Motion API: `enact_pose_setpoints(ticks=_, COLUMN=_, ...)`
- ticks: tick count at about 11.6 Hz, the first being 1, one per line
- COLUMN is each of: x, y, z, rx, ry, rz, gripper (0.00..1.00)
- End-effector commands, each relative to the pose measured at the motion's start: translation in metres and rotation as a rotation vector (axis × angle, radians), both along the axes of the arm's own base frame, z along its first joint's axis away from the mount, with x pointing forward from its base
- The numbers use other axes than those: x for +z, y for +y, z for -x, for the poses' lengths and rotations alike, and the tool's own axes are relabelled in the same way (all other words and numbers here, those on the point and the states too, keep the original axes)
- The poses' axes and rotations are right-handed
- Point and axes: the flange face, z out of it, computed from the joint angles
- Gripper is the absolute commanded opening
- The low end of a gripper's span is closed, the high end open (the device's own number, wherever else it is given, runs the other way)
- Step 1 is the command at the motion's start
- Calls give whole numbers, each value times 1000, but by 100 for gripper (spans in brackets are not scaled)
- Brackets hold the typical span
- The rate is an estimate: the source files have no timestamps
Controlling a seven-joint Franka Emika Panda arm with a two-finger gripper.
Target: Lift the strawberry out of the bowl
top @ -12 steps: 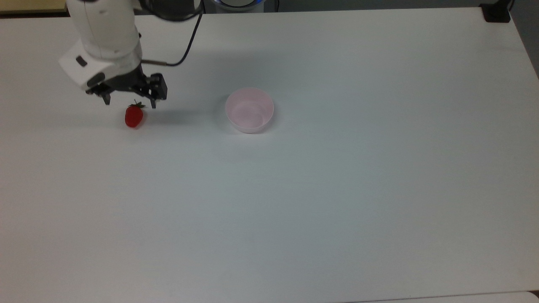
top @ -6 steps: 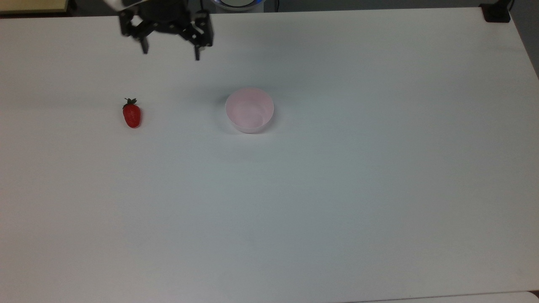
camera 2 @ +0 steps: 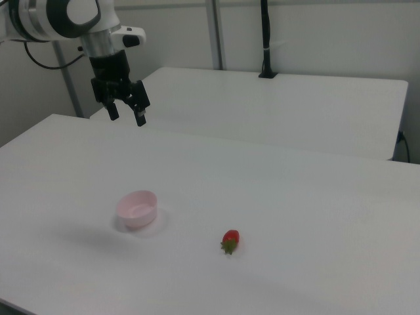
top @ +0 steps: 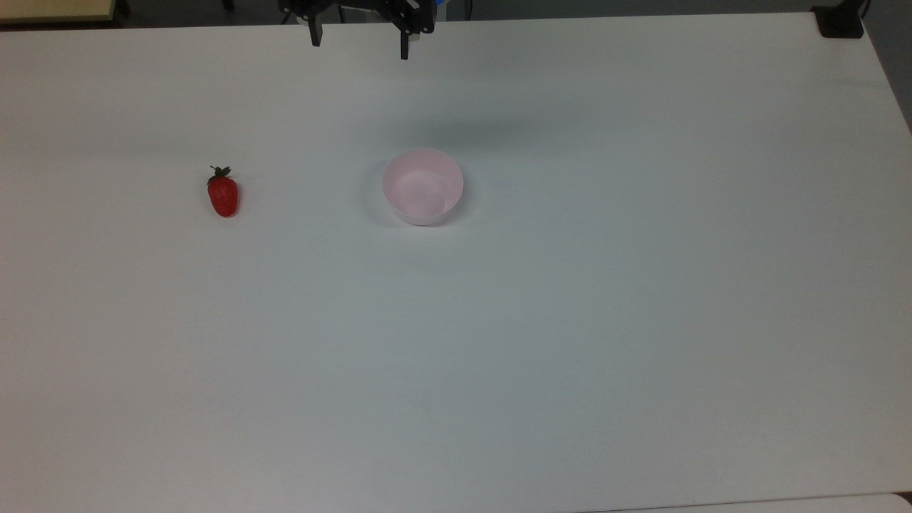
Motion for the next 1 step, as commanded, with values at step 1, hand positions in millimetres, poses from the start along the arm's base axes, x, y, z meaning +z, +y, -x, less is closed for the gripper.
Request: enact_pose_setpoints(ticks=1, x=2, y=0, z=10, rx=-16, ry=18, rz=-16, gripper=100)
